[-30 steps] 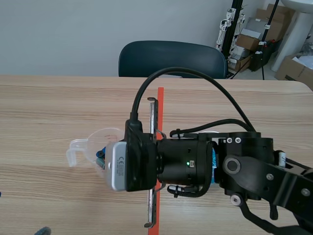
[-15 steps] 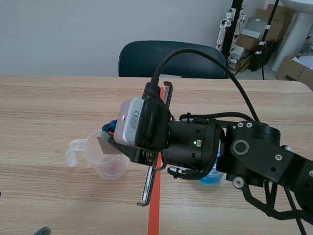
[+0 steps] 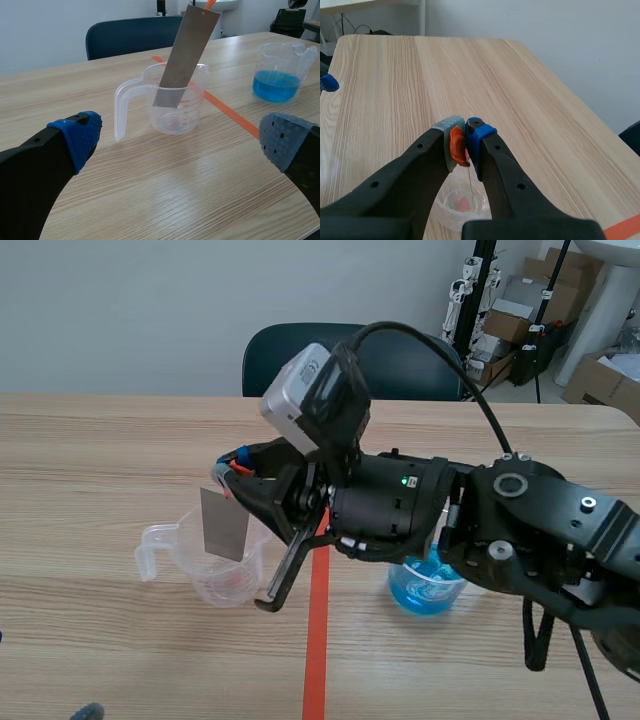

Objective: Do the redox reaction experiment. lift the metal plate out of the left beaker

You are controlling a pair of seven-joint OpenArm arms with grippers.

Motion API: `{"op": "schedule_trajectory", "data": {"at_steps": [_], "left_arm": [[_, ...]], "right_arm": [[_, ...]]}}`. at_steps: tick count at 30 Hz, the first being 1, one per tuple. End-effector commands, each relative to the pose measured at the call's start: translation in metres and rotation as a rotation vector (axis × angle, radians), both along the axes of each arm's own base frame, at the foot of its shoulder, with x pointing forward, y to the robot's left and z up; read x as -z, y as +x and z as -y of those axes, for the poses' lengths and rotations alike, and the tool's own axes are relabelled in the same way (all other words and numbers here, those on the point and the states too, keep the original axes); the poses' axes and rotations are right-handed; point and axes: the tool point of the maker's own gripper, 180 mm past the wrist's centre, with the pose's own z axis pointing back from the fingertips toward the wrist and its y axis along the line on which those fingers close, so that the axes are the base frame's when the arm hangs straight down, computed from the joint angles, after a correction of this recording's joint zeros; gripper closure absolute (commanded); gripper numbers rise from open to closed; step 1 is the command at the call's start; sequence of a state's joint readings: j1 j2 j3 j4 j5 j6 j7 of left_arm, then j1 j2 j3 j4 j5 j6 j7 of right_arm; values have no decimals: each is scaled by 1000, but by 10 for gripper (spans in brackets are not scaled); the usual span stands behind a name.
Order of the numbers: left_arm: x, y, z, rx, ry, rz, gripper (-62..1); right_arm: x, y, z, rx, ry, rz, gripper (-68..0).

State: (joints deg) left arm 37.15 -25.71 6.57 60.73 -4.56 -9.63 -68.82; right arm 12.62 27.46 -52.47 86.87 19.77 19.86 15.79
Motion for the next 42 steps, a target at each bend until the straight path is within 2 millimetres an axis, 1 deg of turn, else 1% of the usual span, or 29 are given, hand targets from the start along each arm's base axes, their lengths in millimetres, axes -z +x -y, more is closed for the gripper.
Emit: {"op": "schedule_trajectory", "data": {"at_steps": [1,4,10,15,25,33,38,42], "left_arm": [[-7,2,1,-5,-19,27,-623],[-7,2,1,-5,-19,26,-623],[-7,2,1,-5,-19,26,-623],[-7,2,1,-4,-19,26,-623],[-7,2,1,-4,-19,26,-623],[-7,2,1,-4,-19,26,-623],[-7,2,1,-4,-19,26,-623],[-7,2,1,-4,-19,26,-623]], "right_arm": [[-16,9,2,14,47,5,-3],[-18,13,3,26,81,-59,-3],[-14,15,1,27,93,-191,-3],[-18,18,0,20,131,-294,-3],[-22,26,1,23,150,-416,-3],[-22,34,8,47,128,-415,-3],[-28,44,17,77,139,-394,-3],[-30,46,19,82,140,-387,-2]]}}
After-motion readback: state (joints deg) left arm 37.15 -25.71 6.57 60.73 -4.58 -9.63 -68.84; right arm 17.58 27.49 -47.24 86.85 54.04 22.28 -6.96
